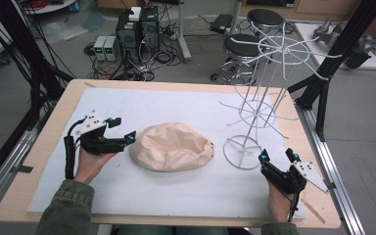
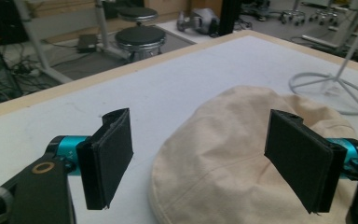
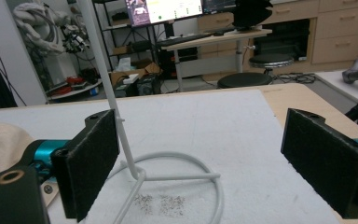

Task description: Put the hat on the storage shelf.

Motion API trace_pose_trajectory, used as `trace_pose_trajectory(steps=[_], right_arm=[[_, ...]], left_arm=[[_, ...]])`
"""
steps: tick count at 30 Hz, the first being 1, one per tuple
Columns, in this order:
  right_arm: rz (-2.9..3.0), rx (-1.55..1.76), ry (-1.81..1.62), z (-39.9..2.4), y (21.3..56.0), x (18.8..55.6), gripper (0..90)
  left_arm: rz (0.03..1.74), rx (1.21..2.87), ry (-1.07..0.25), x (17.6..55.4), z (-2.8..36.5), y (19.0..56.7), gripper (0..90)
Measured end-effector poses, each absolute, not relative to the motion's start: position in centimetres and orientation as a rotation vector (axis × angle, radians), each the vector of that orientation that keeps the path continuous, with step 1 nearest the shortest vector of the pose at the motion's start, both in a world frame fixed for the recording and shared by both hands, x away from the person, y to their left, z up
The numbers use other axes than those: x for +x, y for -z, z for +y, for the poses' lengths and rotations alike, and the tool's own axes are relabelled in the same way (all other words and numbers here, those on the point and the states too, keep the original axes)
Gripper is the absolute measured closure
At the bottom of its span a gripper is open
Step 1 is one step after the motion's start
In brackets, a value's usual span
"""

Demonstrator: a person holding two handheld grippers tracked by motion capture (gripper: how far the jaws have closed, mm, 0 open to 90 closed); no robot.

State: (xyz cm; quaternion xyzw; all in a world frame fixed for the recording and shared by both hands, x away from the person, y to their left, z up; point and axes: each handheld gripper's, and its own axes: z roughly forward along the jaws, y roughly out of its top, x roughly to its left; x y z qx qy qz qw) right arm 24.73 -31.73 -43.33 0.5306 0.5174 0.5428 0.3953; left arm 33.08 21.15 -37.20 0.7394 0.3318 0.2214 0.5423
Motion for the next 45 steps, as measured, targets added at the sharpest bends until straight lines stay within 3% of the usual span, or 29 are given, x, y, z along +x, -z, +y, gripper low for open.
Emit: trace_pose_trajectory(steps=[28, 34, 45], right_arm=[[1.382, 1.329, -1.402, -31.3, 43.5, 25.1, 10.4], [1.389, 1.329, -1.404, -31.3, 43.5, 25.1, 10.4], [1.396, 1.335, -1.408, -31.3, 43.6, 25.2, 10.4]], left_arm=[[0.506, 2.034, -0.264, 34.2, 16.5, 40.2, 28.3], [0.454, 2.099, -0.19, 34.3, 15.8, 41.1, 26.2], [0.392, 2.126, -0.175, 34.3, 15.1, 42.0, 22.7]])
